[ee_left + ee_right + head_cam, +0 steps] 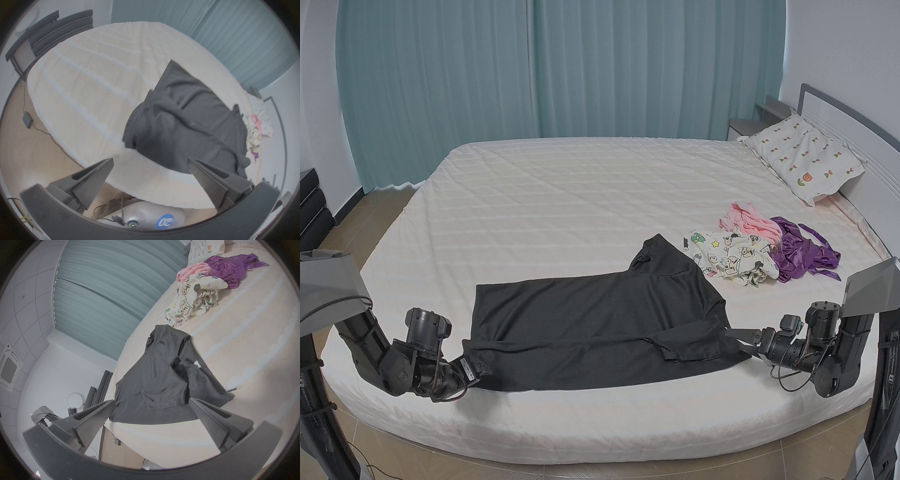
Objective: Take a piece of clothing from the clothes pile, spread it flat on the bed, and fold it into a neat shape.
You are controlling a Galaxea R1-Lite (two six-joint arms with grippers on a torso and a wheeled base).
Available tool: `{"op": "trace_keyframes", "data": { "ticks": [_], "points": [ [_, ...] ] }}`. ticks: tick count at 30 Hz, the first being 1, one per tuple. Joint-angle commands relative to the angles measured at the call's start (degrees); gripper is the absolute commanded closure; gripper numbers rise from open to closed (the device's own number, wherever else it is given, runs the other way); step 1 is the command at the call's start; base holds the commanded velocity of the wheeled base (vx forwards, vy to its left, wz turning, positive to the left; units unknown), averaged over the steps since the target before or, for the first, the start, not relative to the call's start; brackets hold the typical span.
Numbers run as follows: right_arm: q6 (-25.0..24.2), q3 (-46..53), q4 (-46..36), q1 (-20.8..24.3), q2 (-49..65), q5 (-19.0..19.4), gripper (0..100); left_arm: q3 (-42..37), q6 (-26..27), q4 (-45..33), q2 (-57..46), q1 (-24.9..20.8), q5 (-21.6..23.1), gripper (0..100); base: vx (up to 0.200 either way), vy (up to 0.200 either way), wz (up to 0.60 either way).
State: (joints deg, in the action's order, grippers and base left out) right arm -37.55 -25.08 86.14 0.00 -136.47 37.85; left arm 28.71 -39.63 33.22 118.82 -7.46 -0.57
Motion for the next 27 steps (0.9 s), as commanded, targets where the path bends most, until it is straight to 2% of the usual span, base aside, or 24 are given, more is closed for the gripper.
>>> {"op": "trace_keyframes", "data": {
  "ticks": [1,4,5,7,22,27],
  "points": [
    [0.0,0.0,0.1,0.2,0.1,0.0,0,0.8,-1.9,0.3,-6.2,2.4,2.0,0,0.000,0.000,0.00],
    [0.0,0.0,0.1,0.2,0.1,0.0,0,1.3,-2.4,0.3,-6.2,3.2,3.4,0,0.000,0.000,0.00],
    [0.1,0.0,0.1,0.3,0.1,0.0,0,2.1,-3.1,0.0,-6.2,4.2,6.1,0,0.200,0.000,0.00],
    [0.1,0.0,0.1,0.3,0.0,0.0,0,2.3,-4.1,-0.2,-6.1,4.5,7.3,0,0.200,0.000,0.00],
    [0.1,-0.1,0.1,0.7,-0.1,-0.1,0,3.4,-4.9,0.0,-4.4,4.5,7.4,0,0.200,0.000,0.00],
    [0.1,0.0,0.1,0.8,-0.1,-0.1,0,4.5,-7.5,0.2,-3.5,4.6,7.5,0,0.000,0.000,0.00]
  ]
}}
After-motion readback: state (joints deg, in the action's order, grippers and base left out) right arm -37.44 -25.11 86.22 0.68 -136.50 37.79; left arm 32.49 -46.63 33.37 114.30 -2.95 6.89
